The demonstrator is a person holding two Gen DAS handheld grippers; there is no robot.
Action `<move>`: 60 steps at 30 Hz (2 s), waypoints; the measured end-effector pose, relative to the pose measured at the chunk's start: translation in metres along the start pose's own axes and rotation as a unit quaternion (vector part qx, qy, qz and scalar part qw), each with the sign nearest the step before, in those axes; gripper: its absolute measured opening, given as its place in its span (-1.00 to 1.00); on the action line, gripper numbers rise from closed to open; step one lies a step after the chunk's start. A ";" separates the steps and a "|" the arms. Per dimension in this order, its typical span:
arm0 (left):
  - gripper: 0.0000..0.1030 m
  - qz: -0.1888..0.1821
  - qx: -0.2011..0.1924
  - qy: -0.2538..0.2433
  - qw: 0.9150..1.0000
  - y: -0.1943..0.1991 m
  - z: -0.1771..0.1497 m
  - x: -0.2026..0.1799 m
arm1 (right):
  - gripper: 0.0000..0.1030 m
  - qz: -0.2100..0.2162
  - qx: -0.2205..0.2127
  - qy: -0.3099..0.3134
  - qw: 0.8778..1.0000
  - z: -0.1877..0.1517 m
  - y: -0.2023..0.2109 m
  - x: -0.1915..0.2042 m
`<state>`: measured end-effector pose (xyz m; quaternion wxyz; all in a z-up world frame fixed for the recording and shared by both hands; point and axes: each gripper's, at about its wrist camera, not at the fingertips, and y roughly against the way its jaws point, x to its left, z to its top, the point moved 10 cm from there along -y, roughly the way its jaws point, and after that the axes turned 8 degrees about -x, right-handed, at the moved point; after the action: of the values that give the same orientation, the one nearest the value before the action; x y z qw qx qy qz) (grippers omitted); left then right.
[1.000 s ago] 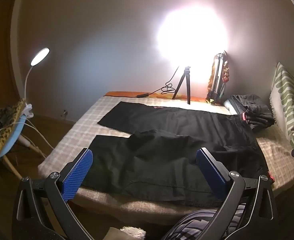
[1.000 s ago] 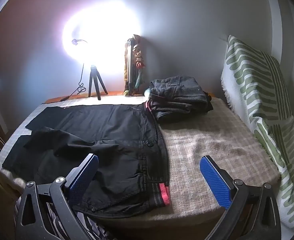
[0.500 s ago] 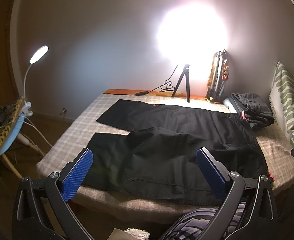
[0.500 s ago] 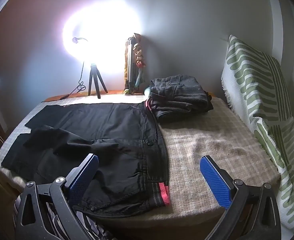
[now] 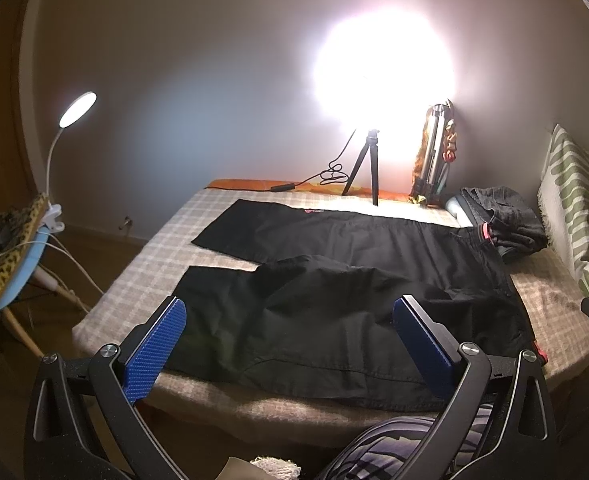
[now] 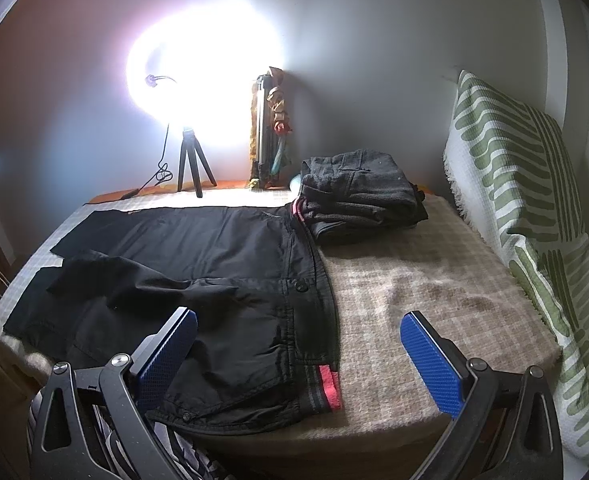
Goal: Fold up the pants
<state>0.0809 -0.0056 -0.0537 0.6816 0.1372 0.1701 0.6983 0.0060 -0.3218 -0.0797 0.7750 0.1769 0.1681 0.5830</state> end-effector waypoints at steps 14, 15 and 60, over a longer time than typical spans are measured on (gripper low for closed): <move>0.99 -0.002 0.000 -0.004 1.000 0.001 0.000 -0.005 | 1.00 0.000 0.000 0.000 1.000 0.000 0.001 0.000; 0.99 -0.003 0.000 -0.004 1.000 0.001 0.000 -0.005 | 1.00 0.000 0.000 0.000 1.000 0.000 0.001 0.000; 0.99 0.007 0.030 -0.013 0.999 -0.016 -0.022 0.011 | 0.99 0.013 0.010 0.046 0.999 -0.012 -0.009 0.004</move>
<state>0.0863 0.0042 -0.0807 0.6747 0.1674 0.1815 0.6956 0.0091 -0.3197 -0.0946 0.7570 0.1596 0.2074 0.5987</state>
